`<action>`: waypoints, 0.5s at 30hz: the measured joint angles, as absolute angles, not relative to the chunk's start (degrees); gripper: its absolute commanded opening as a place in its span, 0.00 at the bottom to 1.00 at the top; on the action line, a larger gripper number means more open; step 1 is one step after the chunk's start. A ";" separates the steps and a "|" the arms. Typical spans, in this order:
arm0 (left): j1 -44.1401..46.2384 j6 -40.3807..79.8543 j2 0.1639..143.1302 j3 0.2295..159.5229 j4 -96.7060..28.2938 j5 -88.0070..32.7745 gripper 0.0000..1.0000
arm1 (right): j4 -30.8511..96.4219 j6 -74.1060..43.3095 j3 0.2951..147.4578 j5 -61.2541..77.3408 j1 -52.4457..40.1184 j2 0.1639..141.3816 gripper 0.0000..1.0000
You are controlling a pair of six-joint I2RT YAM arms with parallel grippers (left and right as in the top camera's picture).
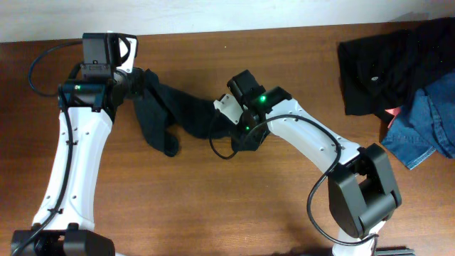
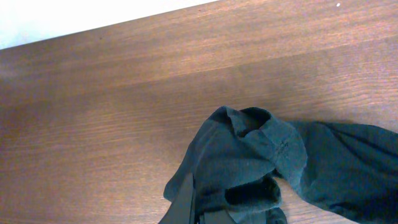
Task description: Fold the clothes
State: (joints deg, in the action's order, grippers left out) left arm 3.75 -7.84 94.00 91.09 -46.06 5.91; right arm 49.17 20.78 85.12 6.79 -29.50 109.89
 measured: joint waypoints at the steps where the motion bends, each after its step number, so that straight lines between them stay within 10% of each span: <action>1: 3.75 -7.84 94.00 91.09 -46.06 5.91 0.00 | 49.95 20.75 85.80 6.79 -29.39 109.89 0.04; 15: 3.75 -7.84 94.00 91.09 -46.06 5.91 0.01 | 54.22 19.46 88.47 10.74 -22.26 109.89 0.04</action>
